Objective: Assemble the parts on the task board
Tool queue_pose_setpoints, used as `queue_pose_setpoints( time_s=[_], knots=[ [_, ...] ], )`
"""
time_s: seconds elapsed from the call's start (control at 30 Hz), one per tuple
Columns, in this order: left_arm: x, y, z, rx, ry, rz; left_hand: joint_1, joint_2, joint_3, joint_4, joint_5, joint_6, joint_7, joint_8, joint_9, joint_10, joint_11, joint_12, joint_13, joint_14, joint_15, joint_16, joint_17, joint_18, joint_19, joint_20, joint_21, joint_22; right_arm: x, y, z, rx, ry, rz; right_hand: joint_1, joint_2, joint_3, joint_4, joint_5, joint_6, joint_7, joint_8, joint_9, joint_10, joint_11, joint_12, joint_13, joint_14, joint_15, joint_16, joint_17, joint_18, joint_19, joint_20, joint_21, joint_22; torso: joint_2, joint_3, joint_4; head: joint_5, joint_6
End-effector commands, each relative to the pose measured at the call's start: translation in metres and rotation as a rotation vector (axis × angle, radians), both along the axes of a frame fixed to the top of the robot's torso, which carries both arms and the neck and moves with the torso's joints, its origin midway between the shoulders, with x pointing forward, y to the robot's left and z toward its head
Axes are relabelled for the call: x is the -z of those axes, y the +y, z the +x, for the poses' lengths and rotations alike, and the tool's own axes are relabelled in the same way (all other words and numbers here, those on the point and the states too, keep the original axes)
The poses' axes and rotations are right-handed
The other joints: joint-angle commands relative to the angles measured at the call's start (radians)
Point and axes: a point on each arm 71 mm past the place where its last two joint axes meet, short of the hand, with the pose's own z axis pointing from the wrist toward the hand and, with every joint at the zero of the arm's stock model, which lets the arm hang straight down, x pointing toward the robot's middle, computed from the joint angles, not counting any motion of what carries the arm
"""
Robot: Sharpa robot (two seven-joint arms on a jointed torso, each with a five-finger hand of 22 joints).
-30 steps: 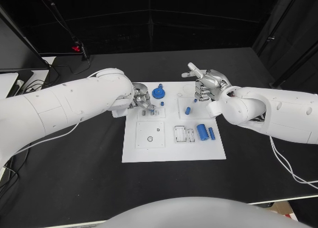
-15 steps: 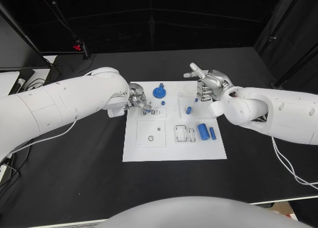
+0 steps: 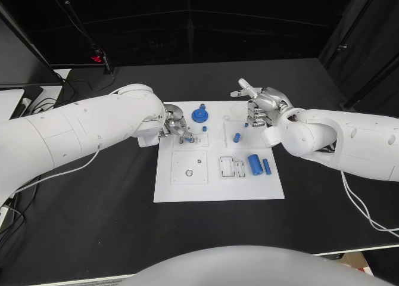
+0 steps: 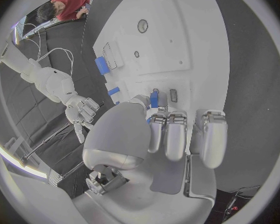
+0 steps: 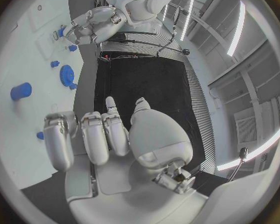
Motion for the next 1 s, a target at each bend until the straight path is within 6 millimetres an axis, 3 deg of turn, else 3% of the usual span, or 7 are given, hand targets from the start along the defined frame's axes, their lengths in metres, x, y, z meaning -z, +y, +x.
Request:
queue_pose_setpoints(
  time_s=[0.03,1.0],
  knots=[
    [0.0000,0.0001,-0.0004,-0.001,0.015,0.010,0.000,0.009,0.046,-0.040,-0.001,0.021,-0.012,0.003,0.001,0.110,0.005,-0.001,0.263,0.107,0.005,0.001,0.263,-0.007,0.104,-0.002,0.003,0.263,-0.0013,0.0008,-0.0001,-0.002,-0.006,0.003,0.001,0.010,0.004,0.001,0.004,-0.008,0.054,0.002,-0.001,0.106,0.000,0.003,0.263,0.104,-0.003,0.002,0.263,-0.005,0.098,-0.007,-0.002,0.260,0.000,-0.0002,0.0001,-0.001,-0.002],
    [0.0029,0.0001,0.0011,-0.012,0.031,0.042,-0.002,0.010,0.053,-0.041,-0.004,0.020,-0.012,0.000,0.003,0.110,0.004,-0.001,0.263,0.107,0.005,0.001,0.263,-0.007,0.104,-0.002,0.003,0.263,-0.0015,0.0020,-0.0008,-0.007,-0.005,0.005,0.001,0.010,0.004,0.001,0.004,-0.009,0.054,0.002,-0.002,0.106,0.000,0.003,0.263,0.104,-0.003,0.002,0.263,-0.005,0.097,-0.007,-0.002,0.260,-0.001,-0.0003,0.0001,-0.001,-0.008]
  ],
)
